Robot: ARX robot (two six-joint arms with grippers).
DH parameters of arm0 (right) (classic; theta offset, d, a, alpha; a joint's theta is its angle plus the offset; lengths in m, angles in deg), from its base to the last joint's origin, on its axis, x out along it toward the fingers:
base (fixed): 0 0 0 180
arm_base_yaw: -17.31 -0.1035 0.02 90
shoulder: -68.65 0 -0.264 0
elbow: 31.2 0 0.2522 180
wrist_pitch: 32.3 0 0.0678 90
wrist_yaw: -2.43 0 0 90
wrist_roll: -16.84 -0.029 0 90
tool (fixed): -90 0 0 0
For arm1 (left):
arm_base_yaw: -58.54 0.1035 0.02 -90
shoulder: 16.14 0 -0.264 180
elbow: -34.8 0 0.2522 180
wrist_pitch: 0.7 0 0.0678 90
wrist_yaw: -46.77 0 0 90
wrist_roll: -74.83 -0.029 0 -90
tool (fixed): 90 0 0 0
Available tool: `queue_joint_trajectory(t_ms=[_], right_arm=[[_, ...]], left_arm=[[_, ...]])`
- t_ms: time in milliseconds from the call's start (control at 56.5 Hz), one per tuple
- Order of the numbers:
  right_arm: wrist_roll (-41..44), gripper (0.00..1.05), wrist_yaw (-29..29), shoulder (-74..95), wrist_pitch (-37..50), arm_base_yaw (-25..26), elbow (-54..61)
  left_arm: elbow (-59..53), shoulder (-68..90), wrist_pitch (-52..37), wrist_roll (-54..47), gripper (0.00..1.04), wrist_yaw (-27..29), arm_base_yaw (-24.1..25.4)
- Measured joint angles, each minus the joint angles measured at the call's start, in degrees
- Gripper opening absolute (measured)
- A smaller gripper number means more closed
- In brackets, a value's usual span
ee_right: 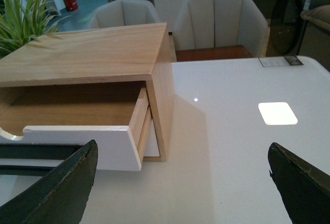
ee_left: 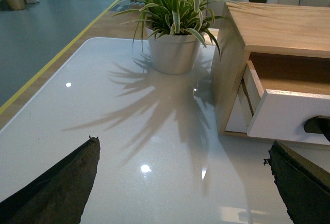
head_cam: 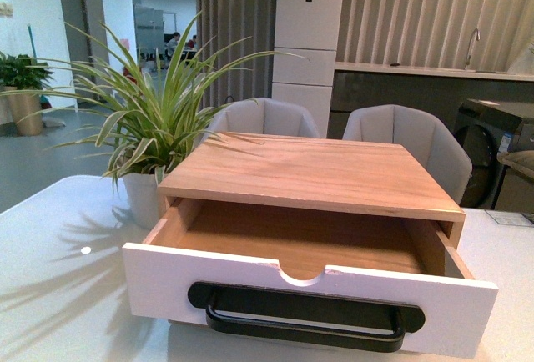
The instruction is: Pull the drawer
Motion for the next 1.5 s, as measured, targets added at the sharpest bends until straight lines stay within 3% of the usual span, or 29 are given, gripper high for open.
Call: queue_joint_trajectory(t_ms=[53, 124, 248, 496, 566, 584, 708, 796, 1150, 1257, 1504], right_arm=[[-0.02, 0.96, 0.04, 0.00, 0.00, 0.00, 0.00], [1.25, 0.90, -3.54, -0.61, 1.40, 1.92, 0.61], [3.63, 0.67, -5.55, -2.91, 1.70, 6.12, 2.62], [4.74, 0.25, -6.05, -6.40, 0.39, 6.25, 4.52], [4.83, 0.05, -6.08, -7.74, -0.44, 6.25, 5.29], [5.11, 0.02, -6.05, -8.13, -0.63, 6.27, 5.40], [5.03, 0.02, -6.05, -10.14, -1.68, 6.27, 6.34], [5.03, 0.02, -6.08, -19.63, -9.94, 6.27, 6.75], [5.03, 0.02, -6.05, -20.61, -10.36, 6.27, 6.75], [5.03, 0.02, -6.03, -20.65, -10.38, 6.27, 6.75], [5.03, 0.02, -6.05, -20.68, -10.40, 6.27, 6.75]], left_arm=[[-0.07, 0.02, -0.24, 0.07, 0.97, 0.22, 0.13], [-2.14, -0.11, -7.04, -0.57, 0.86, 0.90, 1.60], [-3.69, -3.34, -7.65, -0.83, 0.63, 1.46, 2.36], [-6.14, -7.98, -6.01, -1.07, 0.20, 1.38, 2.38], [-6.14, -10.99, -3.34, -1.01, 0.03, 1.42, 2.38], [-6.14, -11.69, -2.71, -1.16, 0.03, 1.44, 2.38], [-6.14, -15.39, 1.05, -1.18, 0.03, 1.44, 2.38], [-6.14, -18.03, 3.80, -1.18, 0.03, 1.44, 2.38], [-6.14, -23.67, 9.35, -1.18, 0.03, 1.42, 2.38], [-6.12, -31.87, 18.84, -1.22, 0.03, 1.42, 2.38], [-6.12, -33.48, 19.45, -1.22, 0.03, 1.42, 2.38]])
